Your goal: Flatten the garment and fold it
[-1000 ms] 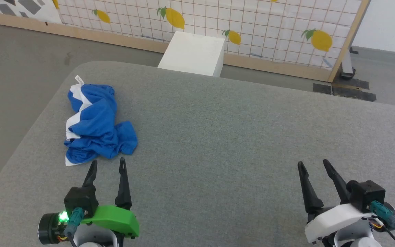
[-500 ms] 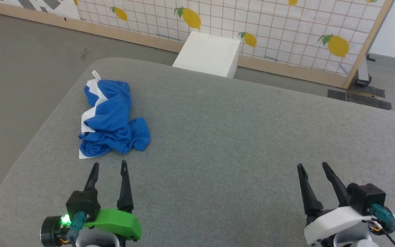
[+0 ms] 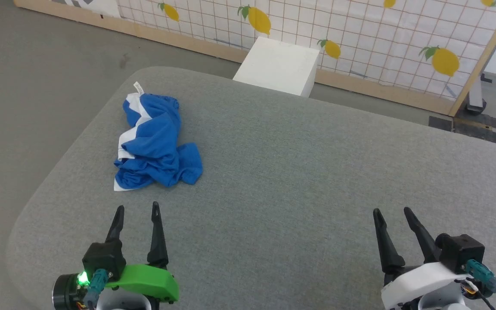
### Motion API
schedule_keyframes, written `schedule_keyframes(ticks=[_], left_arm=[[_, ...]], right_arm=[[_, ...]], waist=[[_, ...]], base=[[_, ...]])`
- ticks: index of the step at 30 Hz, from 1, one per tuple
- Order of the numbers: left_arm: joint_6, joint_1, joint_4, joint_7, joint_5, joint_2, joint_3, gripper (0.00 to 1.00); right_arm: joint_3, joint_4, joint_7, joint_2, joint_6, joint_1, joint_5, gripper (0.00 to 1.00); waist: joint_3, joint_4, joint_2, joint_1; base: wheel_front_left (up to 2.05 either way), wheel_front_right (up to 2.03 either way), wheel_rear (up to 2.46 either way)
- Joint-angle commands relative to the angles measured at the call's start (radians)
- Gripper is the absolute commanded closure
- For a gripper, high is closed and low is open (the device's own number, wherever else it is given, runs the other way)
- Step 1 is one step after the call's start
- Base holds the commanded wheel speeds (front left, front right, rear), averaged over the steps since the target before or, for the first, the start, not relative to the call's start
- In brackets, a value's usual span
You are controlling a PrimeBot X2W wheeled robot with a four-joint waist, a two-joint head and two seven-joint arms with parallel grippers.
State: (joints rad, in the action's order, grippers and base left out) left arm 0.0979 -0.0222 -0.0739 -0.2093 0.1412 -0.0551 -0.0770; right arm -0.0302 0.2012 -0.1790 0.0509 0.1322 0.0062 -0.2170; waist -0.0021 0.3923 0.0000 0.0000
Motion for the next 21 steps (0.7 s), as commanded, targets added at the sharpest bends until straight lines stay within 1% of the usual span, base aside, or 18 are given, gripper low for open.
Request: schedule_keyframes(ticks=[1, 11, 21], left_arm=[[0.006, -0.018, -0.004, -0.011, 0.003, 0.004, -0.003, 0.0], [0.013, -0.026, -0.015, -0.031, 0.014, 0.005, -0.007, 0.0], [0.023, -0.03, -0.021, -0.052, 0.027, 0.005, -0.014, 0.0]], right_arm=[[-0.002, 0.008, -0.012, -0.001, -0.001, 0.018, -0.015, 0.0], [-0.006, 0.029, -0.032, -0.001, -0.001, 0.024, -0.031, 0.0], [0.009, 0.007, -0.036, -0.001, -0.002, 0.028, 0.04, 0.0]], waist=[[-0.001, 0.008, 0.0, 0.0], [-0.009, 0.039, 0.0, 0.0], [-0.009, 0.07, 0.0, 0.0]], base=[[0.0, 0.0, 0.0], [0.0, 0.0, 0.0], [0.0, 0.0, 0.0]])
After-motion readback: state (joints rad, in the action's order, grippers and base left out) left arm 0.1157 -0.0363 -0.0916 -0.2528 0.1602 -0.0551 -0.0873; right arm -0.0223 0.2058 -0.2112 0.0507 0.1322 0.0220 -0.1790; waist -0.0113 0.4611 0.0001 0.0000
